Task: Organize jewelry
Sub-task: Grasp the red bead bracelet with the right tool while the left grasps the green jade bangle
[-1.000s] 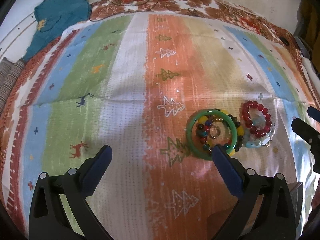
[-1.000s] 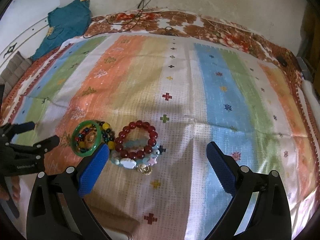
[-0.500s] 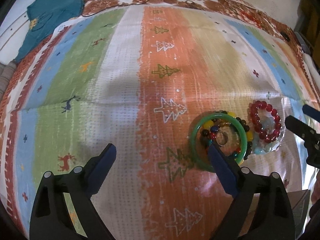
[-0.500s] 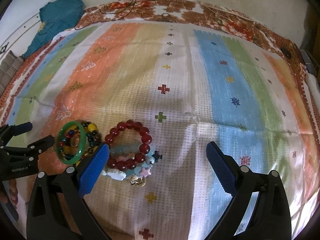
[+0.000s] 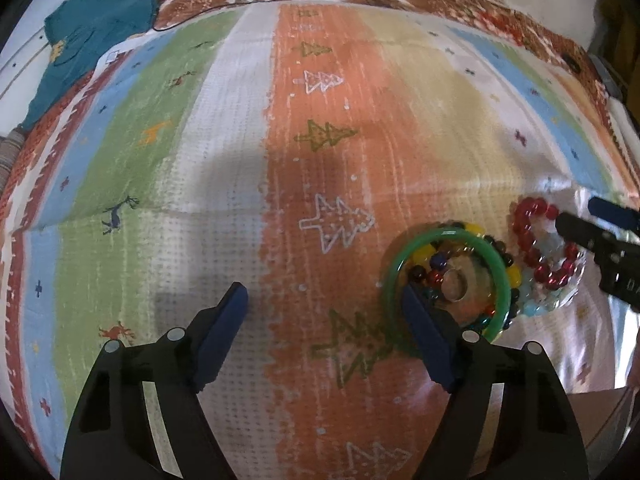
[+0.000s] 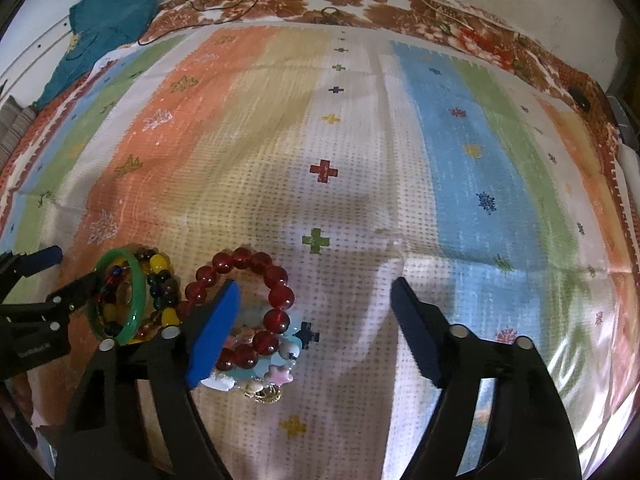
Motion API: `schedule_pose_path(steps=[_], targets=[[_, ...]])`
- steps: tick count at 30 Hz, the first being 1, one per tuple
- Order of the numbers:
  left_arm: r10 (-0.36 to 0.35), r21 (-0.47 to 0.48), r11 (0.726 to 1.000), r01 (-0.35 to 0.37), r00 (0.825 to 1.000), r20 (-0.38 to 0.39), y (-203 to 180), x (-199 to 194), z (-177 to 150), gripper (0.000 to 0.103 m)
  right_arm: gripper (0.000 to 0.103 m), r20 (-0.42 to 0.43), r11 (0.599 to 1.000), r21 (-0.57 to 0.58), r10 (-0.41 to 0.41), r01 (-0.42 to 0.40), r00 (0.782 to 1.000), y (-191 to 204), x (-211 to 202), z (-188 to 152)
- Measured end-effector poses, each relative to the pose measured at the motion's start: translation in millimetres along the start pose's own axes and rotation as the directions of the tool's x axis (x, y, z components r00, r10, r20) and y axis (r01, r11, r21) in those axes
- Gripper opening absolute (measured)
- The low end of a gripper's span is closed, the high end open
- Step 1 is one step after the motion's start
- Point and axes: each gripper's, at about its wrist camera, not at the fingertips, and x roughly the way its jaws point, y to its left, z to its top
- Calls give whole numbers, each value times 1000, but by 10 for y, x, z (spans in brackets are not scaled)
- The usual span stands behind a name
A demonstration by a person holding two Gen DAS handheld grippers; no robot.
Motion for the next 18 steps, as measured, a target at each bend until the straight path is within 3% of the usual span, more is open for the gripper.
schedule_pose_path(steps=[2, 4, 7, 9, 12, 14, 17, 18], targets=[[7, 13, 1000, -7, 1000, 1, -12, 13, -8, 77, 66, -11, 1000, -6, 2, -2, 1000, 35, 33, 3], [5, 8, 1000, -5, 1000, 4, 12, 18, -5, 76, 46, -25, 1000, -19, -4, 4, 1000, 62, 66, 9], [20, 35, 999, -20, 1000, 2, -11, 36, -16, 74, 33, -37, 999, -40, 12, -14, 999, 86, 94, 19], [25, 61, 998, -26, 1000, 13, -45, 26, -22, 57, 28, -43, 999, -39, 29, -31, 999, 91, 106, 22], [19, 61, 998, -20, 1000, 17, -45, 15, -9, 44, 17, -46, 997, -54, 46, -49, 998, 128, 99, 16], [10, 59, 998, -11, 1000, 13, -44, 15, -2, 36, 17, -39, 996, -76, 33, -36, 999, 163, 84, 5], [7, 69, 998, -7, 1000, 4, -71, 10, 4, 7, 17, -31, 996, -87, 29, -31, 999, 170, 62, -2], [12, 71, 997, -12, 1000, 3, -77, 0, 6, 7, 16, -26, 996, -88, 27, -29, 999, 171, 47, -2]])
